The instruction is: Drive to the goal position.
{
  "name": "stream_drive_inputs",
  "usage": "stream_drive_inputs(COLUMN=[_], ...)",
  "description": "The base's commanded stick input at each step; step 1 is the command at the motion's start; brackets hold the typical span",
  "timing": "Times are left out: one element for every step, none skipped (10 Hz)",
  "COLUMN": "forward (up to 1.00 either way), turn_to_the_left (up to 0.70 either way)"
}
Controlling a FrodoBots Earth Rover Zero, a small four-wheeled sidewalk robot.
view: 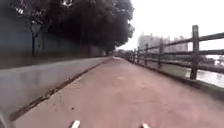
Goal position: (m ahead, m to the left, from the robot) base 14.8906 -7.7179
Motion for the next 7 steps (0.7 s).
stream_drive_inputs(forward=[0.70, 0.70, 0.70, 0.70, 0.70, 0.70, 0.70], turn_to_the_left=[0.00, 0.00, 0.00, 0.00, 0.00, 0.00, 0.00])
